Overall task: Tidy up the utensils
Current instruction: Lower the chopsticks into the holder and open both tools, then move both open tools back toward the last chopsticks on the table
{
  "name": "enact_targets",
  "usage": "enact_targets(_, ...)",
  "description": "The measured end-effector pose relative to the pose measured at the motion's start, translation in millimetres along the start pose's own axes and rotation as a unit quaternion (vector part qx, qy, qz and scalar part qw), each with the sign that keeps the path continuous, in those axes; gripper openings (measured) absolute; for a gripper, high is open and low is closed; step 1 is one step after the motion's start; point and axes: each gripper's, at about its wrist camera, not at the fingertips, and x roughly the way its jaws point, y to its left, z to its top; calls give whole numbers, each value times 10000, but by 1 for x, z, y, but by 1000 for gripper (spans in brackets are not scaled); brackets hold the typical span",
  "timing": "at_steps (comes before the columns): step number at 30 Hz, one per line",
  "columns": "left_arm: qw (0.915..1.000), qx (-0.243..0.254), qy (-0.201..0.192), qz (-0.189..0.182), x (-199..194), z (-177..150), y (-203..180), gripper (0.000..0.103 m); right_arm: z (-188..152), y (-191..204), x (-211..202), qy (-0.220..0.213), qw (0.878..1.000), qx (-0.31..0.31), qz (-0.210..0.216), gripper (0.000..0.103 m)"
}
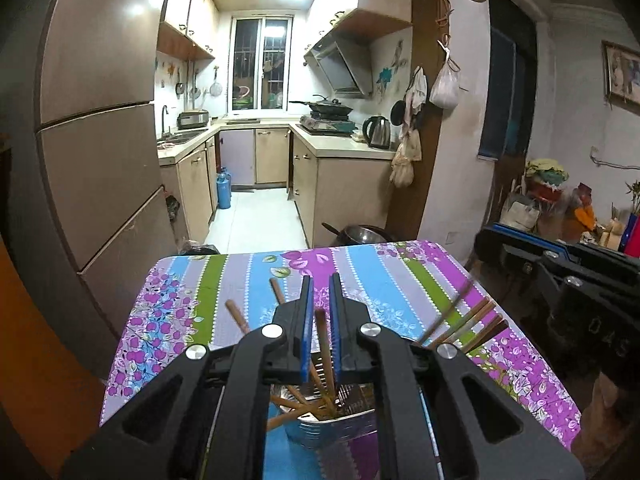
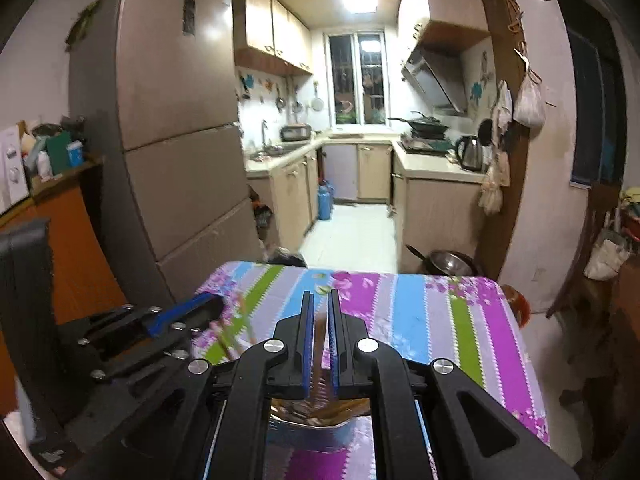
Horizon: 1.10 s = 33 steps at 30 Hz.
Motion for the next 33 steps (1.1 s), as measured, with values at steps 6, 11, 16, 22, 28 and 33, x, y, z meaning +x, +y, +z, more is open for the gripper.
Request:
enact_targets(6, 9970, -400, -660, 24, -48, 26, 16, 12, 10, -8, -24, -257, 9997, 56, -23, 9)
enact_targets(11, 9887, -609, -1359, 179, -108, 48, 20, 33, 18, -14, -59, -478, 9988, 12, -36, 9)
enact_targets(16, 9801, -393, -1899, 420, -174, 51, 16, 39, 17, -18, -106, -705, 9974, -126, -23, 12)
enact_targets(22, 9702, 405, -2262, 764, -243, 12, 3, 49, -14, -15, -172, -813, 9953, -525, 33, 23)
enact_targets(28, 9673, 1084, -2063, 997, -271, -64, -6, 46, -105, -2, -215, -539, 9939, -954, 110, 30)
enact_targets(33, 9797, 1203, -1330, 892, -256, -145, -9, 39, -207, 6, -210, 47, 9951, -980, 159, 30)
